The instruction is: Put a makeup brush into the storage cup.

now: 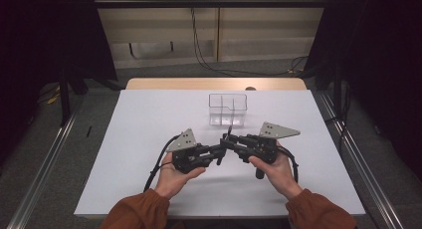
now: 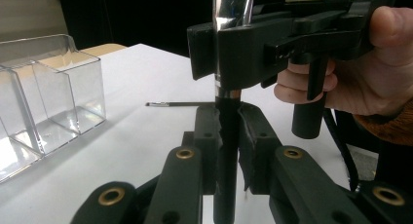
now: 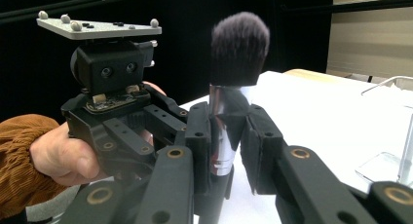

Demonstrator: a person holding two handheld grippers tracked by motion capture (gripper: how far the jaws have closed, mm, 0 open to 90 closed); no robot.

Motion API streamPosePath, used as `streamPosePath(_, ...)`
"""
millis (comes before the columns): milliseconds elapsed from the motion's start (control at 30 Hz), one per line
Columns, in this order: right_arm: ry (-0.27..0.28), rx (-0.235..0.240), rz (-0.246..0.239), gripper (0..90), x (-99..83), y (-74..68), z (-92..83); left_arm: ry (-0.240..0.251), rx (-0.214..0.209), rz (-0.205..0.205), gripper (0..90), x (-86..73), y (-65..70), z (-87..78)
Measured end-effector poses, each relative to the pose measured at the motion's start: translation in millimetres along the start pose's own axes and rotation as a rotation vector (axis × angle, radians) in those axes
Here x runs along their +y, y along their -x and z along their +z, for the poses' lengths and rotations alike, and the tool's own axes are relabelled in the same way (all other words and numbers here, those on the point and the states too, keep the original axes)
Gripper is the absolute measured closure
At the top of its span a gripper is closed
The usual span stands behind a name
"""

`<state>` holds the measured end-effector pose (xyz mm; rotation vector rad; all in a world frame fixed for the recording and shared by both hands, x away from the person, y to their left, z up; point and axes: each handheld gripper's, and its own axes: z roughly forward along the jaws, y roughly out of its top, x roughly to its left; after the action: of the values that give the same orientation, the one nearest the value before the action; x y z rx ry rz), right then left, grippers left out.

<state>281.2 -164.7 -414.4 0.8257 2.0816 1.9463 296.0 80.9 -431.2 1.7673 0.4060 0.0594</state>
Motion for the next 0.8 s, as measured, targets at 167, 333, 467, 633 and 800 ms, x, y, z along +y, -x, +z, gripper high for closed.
streamPosePath(167,-0.007,0.002,-0.005,75.9,0.1,-0.4,0.8,0.000,0.000,0.001,78.5,-1.1,-0.7,0.6)
streamPosePath(333,-0.013,0.003,-0.017,76.0,0.1,-1.5,1.3,-0.009,-0.002,-0.004,73.8,-2.8,-0.1,2.5)
streamPosePath(467,-0.016,0.004,-0.024,76.1,0.4,-2.2,1.4,-0.010,-0.001,0.002,71.5,-3.3,0.1,2.7)
streamPosePath(633,-0.016,0.001,-0.031,76.0,1.5,-1.0,0.1,-0.002,0.006,0.000,64.4,-3.0,-0.4,1.5)
streamPosePath(800,-0.004,-0.002,-0.034,76.1,3.5,-0.8,-2.6,0.008,0.028,-0.001,56.0,-2.2,-1.7,-3.9)
